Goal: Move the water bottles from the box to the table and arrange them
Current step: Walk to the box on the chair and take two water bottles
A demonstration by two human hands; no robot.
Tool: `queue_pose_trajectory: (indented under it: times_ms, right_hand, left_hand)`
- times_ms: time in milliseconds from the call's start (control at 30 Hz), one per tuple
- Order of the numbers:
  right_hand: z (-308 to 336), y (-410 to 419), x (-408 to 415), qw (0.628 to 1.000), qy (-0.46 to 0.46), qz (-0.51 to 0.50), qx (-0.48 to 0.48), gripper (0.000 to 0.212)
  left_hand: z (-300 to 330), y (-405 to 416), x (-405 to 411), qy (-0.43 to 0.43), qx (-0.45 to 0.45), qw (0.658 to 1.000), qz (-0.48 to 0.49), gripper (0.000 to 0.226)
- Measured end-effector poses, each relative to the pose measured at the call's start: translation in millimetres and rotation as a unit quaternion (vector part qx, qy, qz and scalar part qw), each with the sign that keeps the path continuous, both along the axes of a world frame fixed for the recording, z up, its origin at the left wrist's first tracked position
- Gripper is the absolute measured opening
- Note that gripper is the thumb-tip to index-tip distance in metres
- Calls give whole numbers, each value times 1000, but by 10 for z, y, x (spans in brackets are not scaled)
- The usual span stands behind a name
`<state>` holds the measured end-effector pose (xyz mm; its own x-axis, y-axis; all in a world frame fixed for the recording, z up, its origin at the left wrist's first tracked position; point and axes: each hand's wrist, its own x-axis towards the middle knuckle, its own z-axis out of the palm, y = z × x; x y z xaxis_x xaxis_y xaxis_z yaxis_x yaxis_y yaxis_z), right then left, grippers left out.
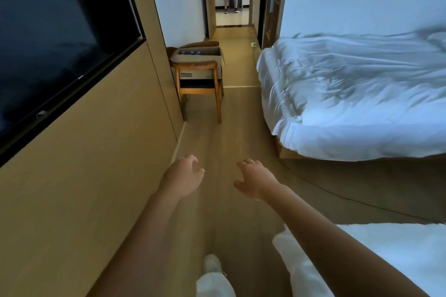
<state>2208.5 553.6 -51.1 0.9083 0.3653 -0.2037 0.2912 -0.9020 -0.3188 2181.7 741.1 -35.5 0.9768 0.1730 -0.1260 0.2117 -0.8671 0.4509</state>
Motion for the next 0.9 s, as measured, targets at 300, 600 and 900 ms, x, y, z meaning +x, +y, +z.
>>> queue_pose_trajectory:
  times_ms: [300, 600, 900]
  right_hand:
    - [97, 507, 2177, 999, -18, -44, -8, 53]
    - [-3, 967, 3963, 998, -1, -64, -4, 52]
    - [-71, 1254, 6083, 999, -3, -40, 26, 52]
  left_hand:
    - [64, 634, 2329, -16, 18, 999, -27, 40]
    - [-122, 1132, 4076, 14, 6, 999, -43, 41]
    - [-192, 1369, 6135, -7, -26, 999, -23, 41]
